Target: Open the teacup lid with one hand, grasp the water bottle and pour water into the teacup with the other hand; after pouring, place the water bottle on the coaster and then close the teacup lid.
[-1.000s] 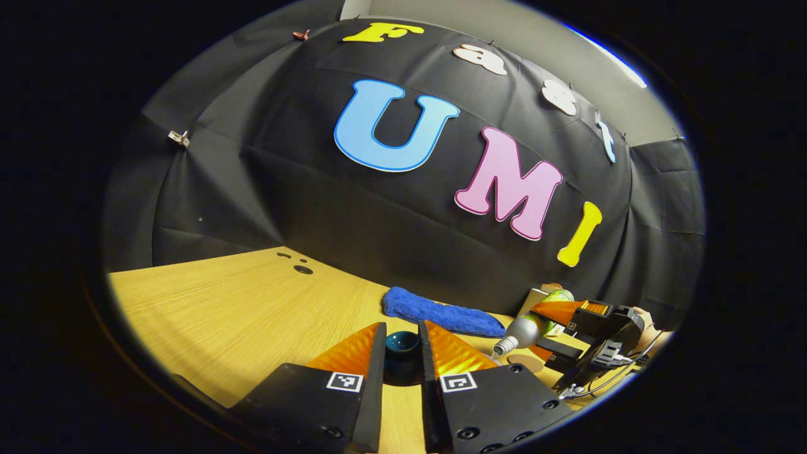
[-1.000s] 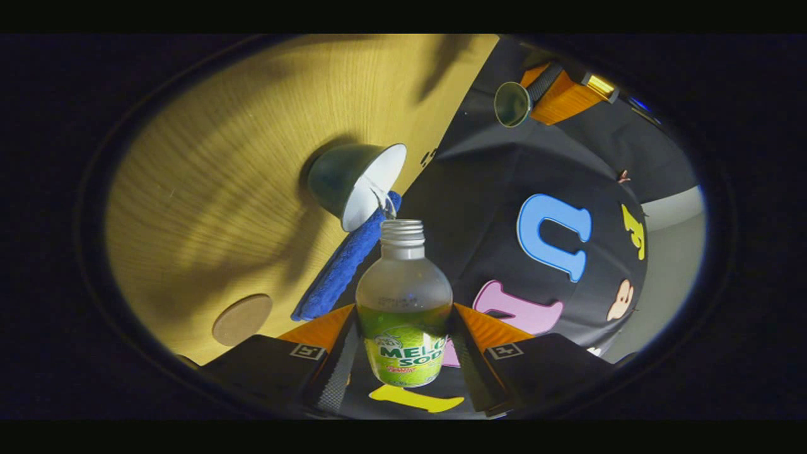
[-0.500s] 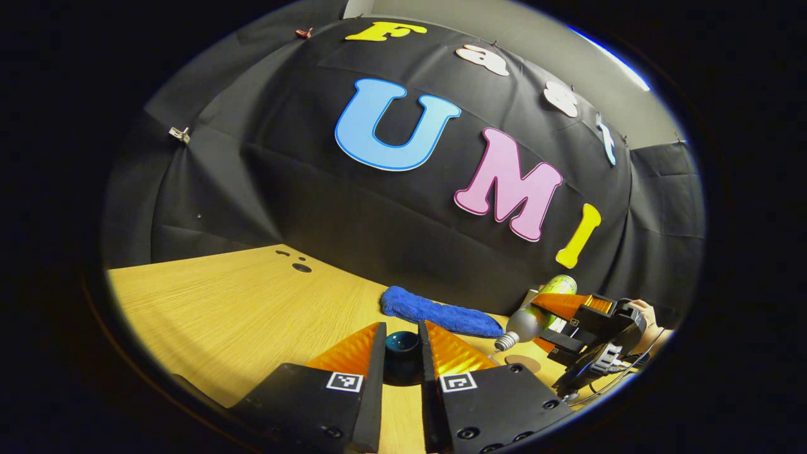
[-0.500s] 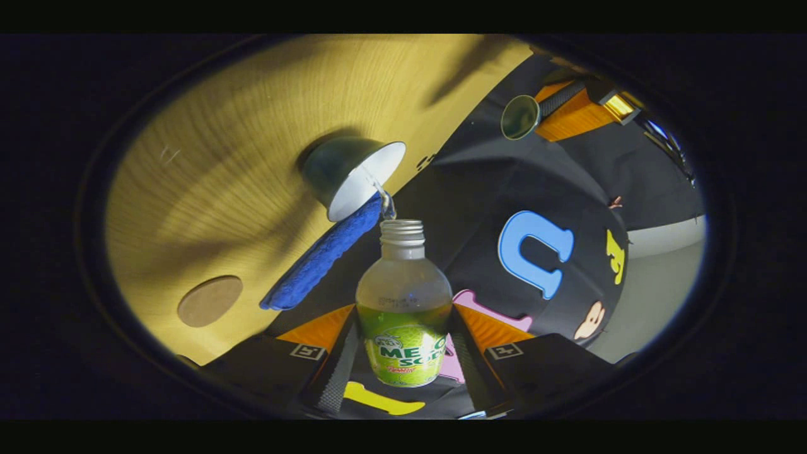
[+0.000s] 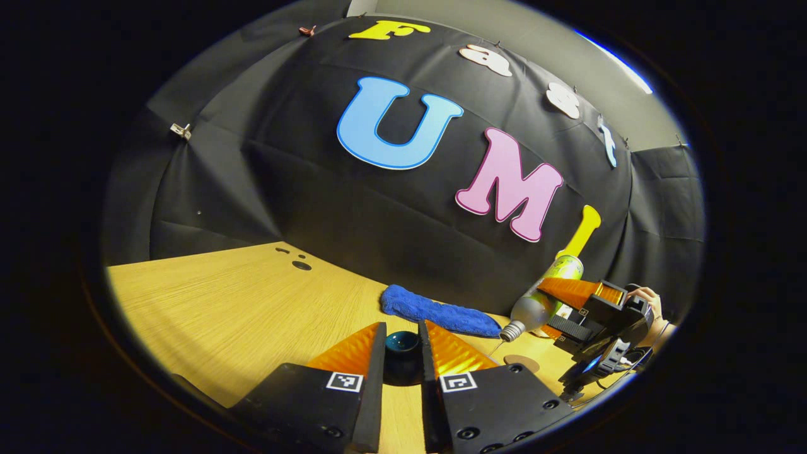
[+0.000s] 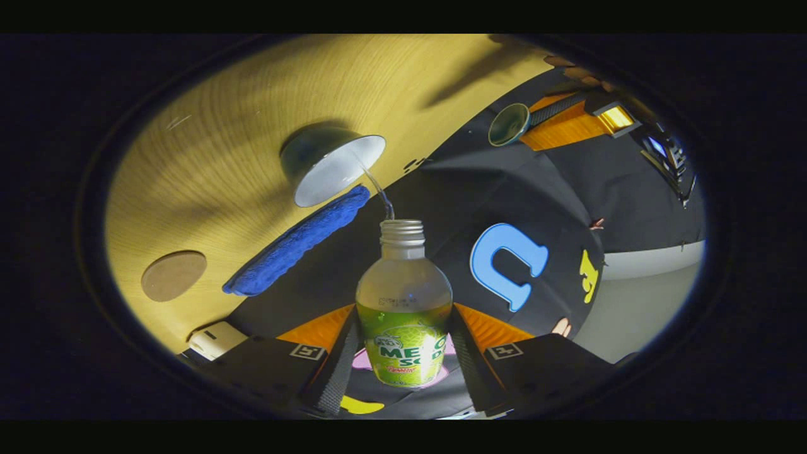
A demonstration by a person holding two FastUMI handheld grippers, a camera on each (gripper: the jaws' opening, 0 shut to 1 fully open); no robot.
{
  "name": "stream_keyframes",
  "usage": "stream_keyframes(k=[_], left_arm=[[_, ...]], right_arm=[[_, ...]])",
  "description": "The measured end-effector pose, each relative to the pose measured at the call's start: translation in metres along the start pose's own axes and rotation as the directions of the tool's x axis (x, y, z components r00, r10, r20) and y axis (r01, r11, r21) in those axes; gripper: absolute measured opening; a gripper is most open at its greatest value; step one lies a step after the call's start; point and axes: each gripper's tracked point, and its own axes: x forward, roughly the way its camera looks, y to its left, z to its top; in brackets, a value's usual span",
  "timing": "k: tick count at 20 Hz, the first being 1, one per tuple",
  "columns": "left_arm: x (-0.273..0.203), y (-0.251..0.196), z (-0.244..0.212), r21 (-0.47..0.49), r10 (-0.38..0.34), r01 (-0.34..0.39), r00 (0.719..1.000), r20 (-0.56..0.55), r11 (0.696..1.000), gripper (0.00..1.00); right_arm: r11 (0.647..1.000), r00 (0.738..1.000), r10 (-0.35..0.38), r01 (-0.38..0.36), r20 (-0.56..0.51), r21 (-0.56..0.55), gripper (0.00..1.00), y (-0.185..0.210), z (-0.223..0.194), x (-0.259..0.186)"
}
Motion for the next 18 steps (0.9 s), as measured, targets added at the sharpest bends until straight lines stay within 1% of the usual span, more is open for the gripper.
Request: stream_keyframes(k=[3, 8, 9, 10, 11, 12, 13, 14, 15, 16, 17, 18], left_arm=[[0.001, 0.0, 0.001, -0.007, -0.005, 0.005, 1.0, 0.003, 1.0, 0.3], [0.0, 0.0, 0.002, -0.011, -0.01, 0.01, 1.0, 0.0, 1.0, 0.3], [0.001, 0.0, 0.001, -0.012, -0.01, 0.01, 1.0, -0.002, 1.0, 0.33], [0.0, 0.0, 0.002, -0.013, -0.011, 0.011, 1.0, -0.002, 1.0, 0.3], [0.001, 0.0, 0.001, -0.013, -0.012, 0.012, 1.0, -0.002, 1.0, 0.3], [0.001, 0.0, 0.002, -0.012, -0.013, 0.013, 1.0, -0.002, 1.0, 0.3], [0.002, 0.0, 0.002, -0.011, -0.012, 0.012, 1.0, -0.001, 1.0, 0.3], [0.002, 0.0, 0.002, -0.009, -0.01, 0.01, 1.0, -0.001, 1.0, 0.3], [0.002, -0.001, 0.001, -0.007, -0.009, 0.009, 1.0, 0.0, 1.0, 0.3], [0.002, -0.001, 0.002, -0.004, -0.008, 0.008, 1.0, -0.001, 1.0, 0.3], [0.002, -0.002, 0.001, -0.002, -0.007, 0.007, 1.0, -0.002, 1.0, 0.3], [0.001, -0.004, 0.002, 0.001, -0.009, 0.009, 1.0, -0.004, 1.0, 0.3]], right_arm=[[1.0, 1.0, -0.011, 0.011, 0.011, -0.021, 0.77, -0.006, 0.002, 0.0], [1.0, 1.0, -0.008, 0.009, 0.009, -0.029, 0.77, -0.007, 0.001, 0.002], [1.0, 1.0, -0.007, 0.007, 0.008, -0.029, 0.77, -0.007, 0.001, 0.001], [1.0, 1.0, -0.004, 0.004, 0.008, -0.026, 0.77, -0.007, 0.002, 0.001], [1.0, 1.0, 0.007, -0.007, 0.003, -0.012, 0.77, -0.005, 0.001, 0.0], [0.999, 0.999, 0.035, -0.035, -0.004, 0.027, 0.77, 0.001, 0.001, 0.0], [0.992, 0.997, 0.073, -0.072, -0.009, 0.101, 0.77, 0.009, 0.002, -0.002], [0.973, 0.994, 0.108, -0.103, -0.015, 0.204, 0.77, 0.018, 0.003, -0.005], [0.934, 0.989, 0.149, -0.137, -0.011, 0.329, 0.77, 0.029, 0.006, -0.009], [0.874, 0.982, 0.188, -0.167, -0.002, 0.456, 0.77, 0.041, 0.009, -0.013], [0.799, 0.976, 0.219, -0.183, 0.005, 0.573, 0.78, 0.048, 0.014, -0.017], [0.71, 0.969, 0.248, -0.193, 0.016, 0.678, 0.78, 0.056, 0.018, -0.014]])
